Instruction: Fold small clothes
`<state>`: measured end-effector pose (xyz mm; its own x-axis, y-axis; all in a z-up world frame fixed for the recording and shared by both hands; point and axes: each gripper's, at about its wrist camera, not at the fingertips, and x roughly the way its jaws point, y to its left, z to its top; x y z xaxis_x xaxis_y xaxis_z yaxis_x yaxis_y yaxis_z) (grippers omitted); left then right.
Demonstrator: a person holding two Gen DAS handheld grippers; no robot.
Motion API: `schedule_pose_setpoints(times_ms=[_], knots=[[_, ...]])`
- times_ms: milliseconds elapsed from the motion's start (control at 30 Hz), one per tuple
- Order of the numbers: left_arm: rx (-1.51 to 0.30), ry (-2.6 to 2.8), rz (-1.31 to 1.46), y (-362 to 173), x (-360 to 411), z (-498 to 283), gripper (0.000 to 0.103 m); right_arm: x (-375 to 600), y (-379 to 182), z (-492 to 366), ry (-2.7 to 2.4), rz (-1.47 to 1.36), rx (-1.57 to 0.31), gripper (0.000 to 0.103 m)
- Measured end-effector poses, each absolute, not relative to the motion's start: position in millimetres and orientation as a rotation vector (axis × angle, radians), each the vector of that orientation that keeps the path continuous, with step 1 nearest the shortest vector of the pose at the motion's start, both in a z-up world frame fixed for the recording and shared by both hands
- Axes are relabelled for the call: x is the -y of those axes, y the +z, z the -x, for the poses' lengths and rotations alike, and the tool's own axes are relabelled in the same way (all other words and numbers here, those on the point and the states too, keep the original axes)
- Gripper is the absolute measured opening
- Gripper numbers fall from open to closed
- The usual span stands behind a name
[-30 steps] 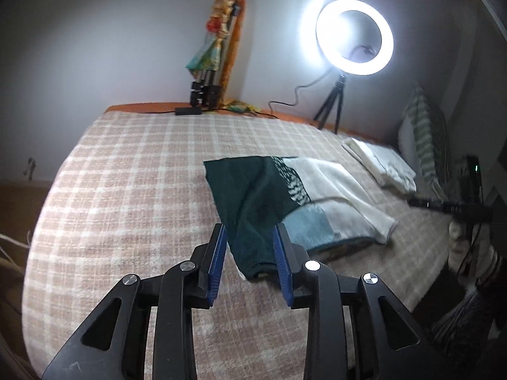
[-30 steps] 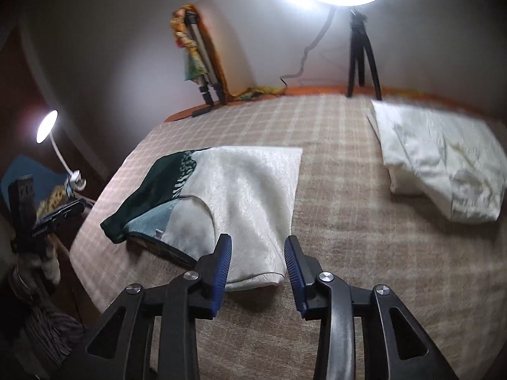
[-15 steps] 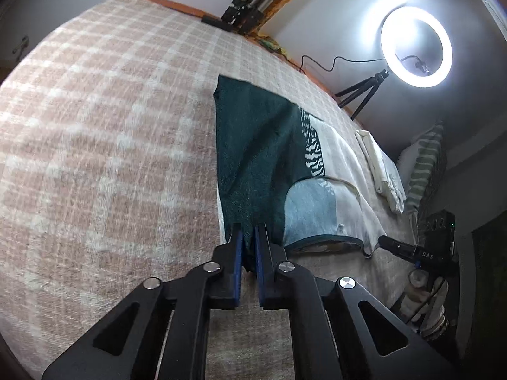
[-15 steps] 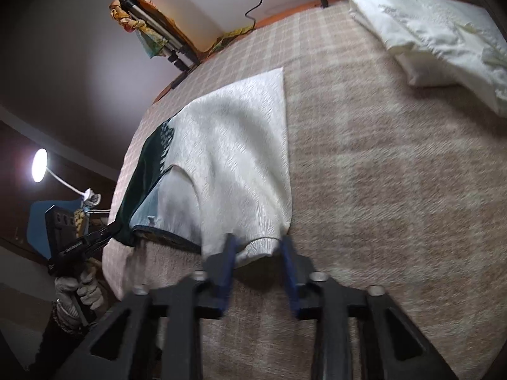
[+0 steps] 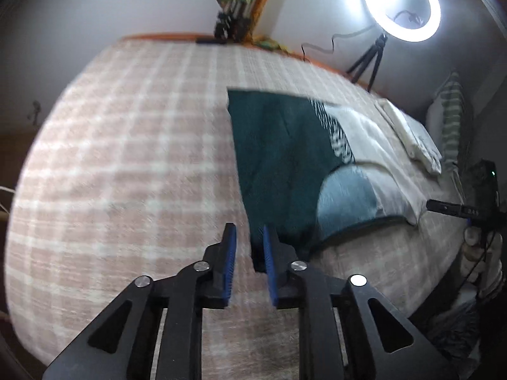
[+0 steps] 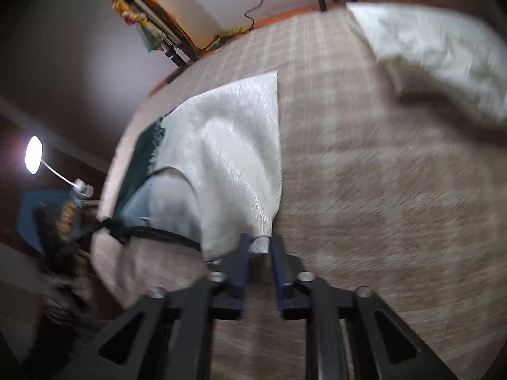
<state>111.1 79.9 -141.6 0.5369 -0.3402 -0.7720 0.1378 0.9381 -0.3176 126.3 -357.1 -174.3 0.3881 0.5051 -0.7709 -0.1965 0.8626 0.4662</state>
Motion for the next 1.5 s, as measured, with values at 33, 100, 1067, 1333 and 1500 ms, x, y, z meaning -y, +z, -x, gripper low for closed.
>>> schedule_pose_setpoints(times_ms=[33, 100, 1067, 1333, 1500], knots=[[-0.936, -0.282, 0.239, -135.1, -82.8, -109.9, 0.017, 354.8, -166.1, -123.6, 0.443, -0.273, -1.048, 0.026], [-0.873, -0.286, 0.251, -122.4, -85.8, -111.1, 0.017, 353.6, -150.6, -119.8, 0.44, -0.236, -0.974, 0.026], [-0.997, -0.28, 0.611, -168.0, -105.5, -157.3, 0.055, 363.5, -177.0, -212.0, 0.551, -0.444, -1.001, 0.053], [-1.037, -0.329, 0.704, -183.4, -106.2, -184.1, 0.056, 378.7, -209.6, -227.1, 0.607, -0.618, -1.05, 0.055], [-1.031, -0.387, 0.712, -185.5, -96.8, -196.0, 0.055, 377.9, -218.6, -234.8, 0.689, -0.703, -1.036, 0.055]])
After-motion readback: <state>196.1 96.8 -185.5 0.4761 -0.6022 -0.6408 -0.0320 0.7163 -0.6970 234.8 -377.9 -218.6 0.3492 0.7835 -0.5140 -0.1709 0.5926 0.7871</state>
